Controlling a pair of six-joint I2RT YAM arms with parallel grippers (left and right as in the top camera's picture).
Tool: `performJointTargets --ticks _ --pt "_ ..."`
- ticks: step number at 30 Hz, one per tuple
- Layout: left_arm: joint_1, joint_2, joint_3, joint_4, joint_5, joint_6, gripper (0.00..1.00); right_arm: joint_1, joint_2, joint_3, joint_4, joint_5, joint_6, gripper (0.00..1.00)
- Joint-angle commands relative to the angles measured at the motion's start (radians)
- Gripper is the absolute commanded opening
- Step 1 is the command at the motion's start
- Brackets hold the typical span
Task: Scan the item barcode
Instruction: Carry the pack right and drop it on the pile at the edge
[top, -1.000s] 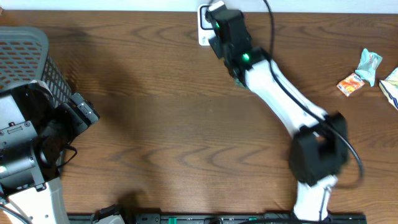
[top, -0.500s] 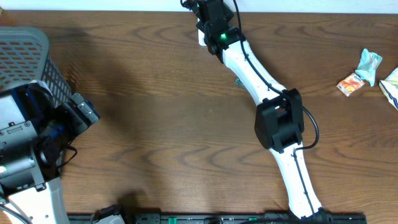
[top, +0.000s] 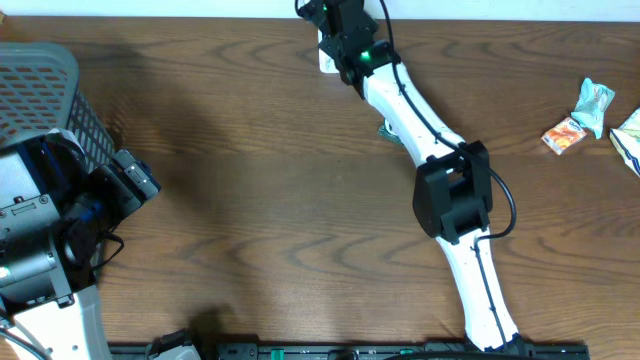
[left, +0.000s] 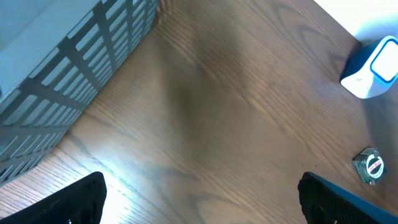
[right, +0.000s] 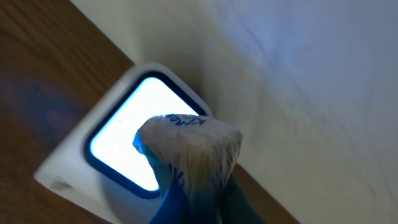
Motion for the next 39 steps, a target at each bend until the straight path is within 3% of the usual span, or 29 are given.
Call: performJointTargets --ticks 1,7,13,17,21,24,25,27,29,30,34,39 --pt "0.005 -0.001 0.015 -0.002 0.009 -0.002 0.98 -0.052 -0.024 0.029 -0.034 0.013 0.042 0.01" --pt "0.005 -0.001 0.015 -0.002 0.009 -0.002 0.98 -0.179 -0.116 0.029 -0.15 0.105 0.219 0.01" --pt "0.005 -0.001 0.015 -0.002 0.009 -0.002 0.98 -0.361 -0.158 0.029 -0.41 0.259 0.424 0.01" --pt "0.005 -0.001 0.015 -0.002 0.009 -0.002 0.98 -0.507 -0.154 0.021 -0.626 0.256 0.529 0.01" --pt "0.005 -0.001 0.015 -0.002 0.009 -0.002 0.98 -0.648 -0.154 0.013 -0.712 0.244 0.644 0.03" --pt "0.005 -0.001 0.015 -0.002 0.009 -0.002 0.97 -0.724 -0.154 0.012 -0.74 0.135 0.65 0.17" --pt "0.005 -0.001 0.015 -0.002 0.009 -0.002 0.97 -0.74 -0.154 0.012 -0.748 0.118 0.65 0.17" --pt "0.005 -0.001 0.015 -0.002 0.009 -0.002 0.98 -0.776 -0.154 0.011 -0.763 0.081 0.658 0.47" --pt "0.005 -0.001 0.015 -0.002 0.009 -0.002 0.98 -0.799 -0.154 0.008 -0.764 0.043 0.661 0.9" --pt "0.005 -0.001 0.015 -0.002 0.009 -0.002 0.98 -0.806 -0.154 0.006 -0.765 0.021 0.661 0.99" --pt "0.005 -0.001 0.015 -0.002 0.009 -0.002 0.98 -0.822 -0.154 -0.003 -0.772 -0.129 0.661 0.99" --pt "0.005 -0.001 0.015 -0.002 0.009 -0.002 0.98 -0.792 -0.154 -0.016 -0.766 -0.513 0.66 0.97"
